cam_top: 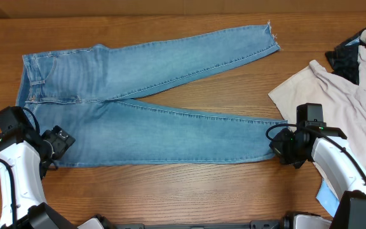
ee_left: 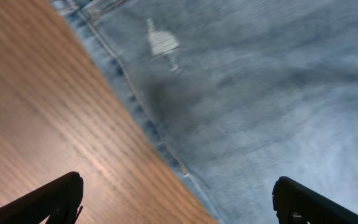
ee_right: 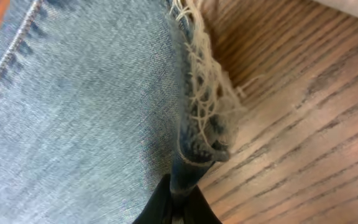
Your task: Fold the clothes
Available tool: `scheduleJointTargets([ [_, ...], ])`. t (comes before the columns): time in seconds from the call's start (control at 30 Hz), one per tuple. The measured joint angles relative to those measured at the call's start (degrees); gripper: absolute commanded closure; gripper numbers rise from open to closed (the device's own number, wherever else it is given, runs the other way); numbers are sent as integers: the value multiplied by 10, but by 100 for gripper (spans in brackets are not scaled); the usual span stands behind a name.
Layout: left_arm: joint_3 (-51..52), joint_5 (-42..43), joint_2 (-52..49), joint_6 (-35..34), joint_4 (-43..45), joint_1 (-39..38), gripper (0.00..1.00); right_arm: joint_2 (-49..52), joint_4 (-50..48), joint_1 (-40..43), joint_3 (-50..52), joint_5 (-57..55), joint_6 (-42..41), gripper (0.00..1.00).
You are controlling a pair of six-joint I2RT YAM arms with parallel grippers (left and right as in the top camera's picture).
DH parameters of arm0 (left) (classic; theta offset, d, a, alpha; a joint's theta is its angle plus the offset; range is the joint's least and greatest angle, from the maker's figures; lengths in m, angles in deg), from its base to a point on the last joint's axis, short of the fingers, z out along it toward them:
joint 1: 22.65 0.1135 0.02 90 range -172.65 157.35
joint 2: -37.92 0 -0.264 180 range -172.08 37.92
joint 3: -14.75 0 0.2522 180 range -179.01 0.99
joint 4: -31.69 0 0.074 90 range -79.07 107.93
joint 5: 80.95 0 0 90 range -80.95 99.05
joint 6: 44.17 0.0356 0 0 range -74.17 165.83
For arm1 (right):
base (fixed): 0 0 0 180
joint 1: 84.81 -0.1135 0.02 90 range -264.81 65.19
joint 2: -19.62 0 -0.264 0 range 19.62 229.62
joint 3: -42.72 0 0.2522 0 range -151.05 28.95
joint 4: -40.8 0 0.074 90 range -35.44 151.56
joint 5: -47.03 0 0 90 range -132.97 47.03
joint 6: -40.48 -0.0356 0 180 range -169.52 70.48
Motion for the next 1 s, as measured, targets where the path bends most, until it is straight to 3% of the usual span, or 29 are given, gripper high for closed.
scheduleJointTargets([
  [0.17, 1, -37, 0, -30, -19, 3, 0, 0, 25, 6, 0, -28, 3, 96],
  [0.53, 2, -46, 0, -65, 7, 65, 0, 0, 23, 131, 0, -51, 47, 96],
  [0.73, 28, -46, 0, -76, 37, 68, 5, 0, 15, 131, 0, -50, 67, 96],
  [0.8, 49, -49, 0, -86, 54, 68, 11, 0, 14, 131, 0, -49, 70, 96],
  [1.0, 114, -71, 0, -114, 144, 68, 18, 0, 15, 131, 0, -49, 79, 96],
])
